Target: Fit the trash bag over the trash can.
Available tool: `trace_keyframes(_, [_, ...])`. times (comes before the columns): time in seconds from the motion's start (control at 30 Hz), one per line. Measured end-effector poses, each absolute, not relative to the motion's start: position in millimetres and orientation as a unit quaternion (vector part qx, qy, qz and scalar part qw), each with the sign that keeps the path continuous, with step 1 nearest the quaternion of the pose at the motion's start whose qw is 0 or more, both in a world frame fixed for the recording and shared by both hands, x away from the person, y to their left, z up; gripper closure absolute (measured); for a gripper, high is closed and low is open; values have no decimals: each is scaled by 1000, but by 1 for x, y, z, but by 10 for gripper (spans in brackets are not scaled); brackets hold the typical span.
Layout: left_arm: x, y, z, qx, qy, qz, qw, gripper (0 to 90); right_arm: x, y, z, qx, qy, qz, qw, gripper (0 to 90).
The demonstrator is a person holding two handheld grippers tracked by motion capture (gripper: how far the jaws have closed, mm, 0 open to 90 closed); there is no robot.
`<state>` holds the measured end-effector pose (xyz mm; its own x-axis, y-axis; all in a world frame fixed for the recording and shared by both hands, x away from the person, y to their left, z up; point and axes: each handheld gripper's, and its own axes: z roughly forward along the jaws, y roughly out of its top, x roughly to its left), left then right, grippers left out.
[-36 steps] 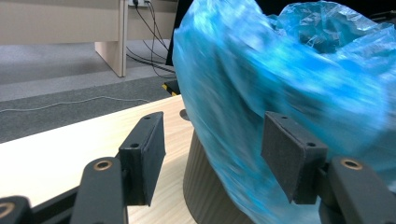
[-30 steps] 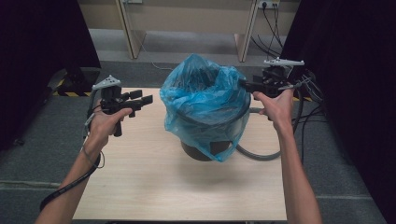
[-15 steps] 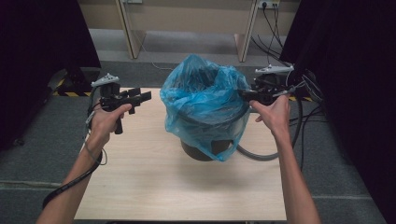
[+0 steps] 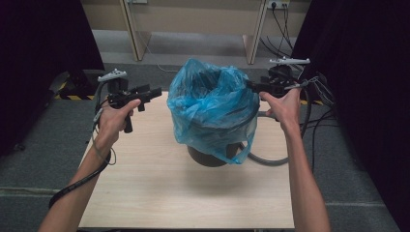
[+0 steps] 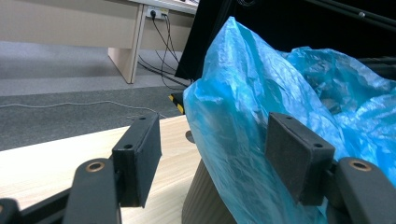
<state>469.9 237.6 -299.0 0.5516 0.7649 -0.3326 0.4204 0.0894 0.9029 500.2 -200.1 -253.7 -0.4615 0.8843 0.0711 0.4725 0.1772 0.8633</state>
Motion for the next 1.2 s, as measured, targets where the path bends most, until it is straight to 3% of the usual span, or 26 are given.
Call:
trace_keyframes(0.17, [482,227,-301,645,460,118,599,350,466,-185,-251,453,762,411,211,391])
trace_keyframes(0.37, [497,204,-300,655,456,103,594,353,462,-182,-256,447,763,416,212,393])
trace_keyframes(0.4, [502,200,-300,663,451,105,589,505,463,-183,-257,445,760,423,210,394])
trace_keyframes(0.43, [502,200,-300,663,451,105,589,585,463,-183,-257,445,760,423,210,394])
trace_keyframes(0.47, [503,199,-302,660,448,102,594,585,463,-183,-258,444,760,425,210,394])
trace_keyframes(0.57, [506,200,-309,652,454,83,602,843,462,-185,-258,442,759,429,209,394])
trace_keyframes(0.6, [506,200,-313,654,458,86,596,886,462,-185,-259,441,759,430,209,394])
trace_keyframes(0.87, [507,207,-349,667,469,67,575,900,459,-190,-259,440,755,438,208,407])
trace_keyframes(1.2, [495,212,-381,701,457,93,540,900,460,-190,-261,436,755,442,210,393])
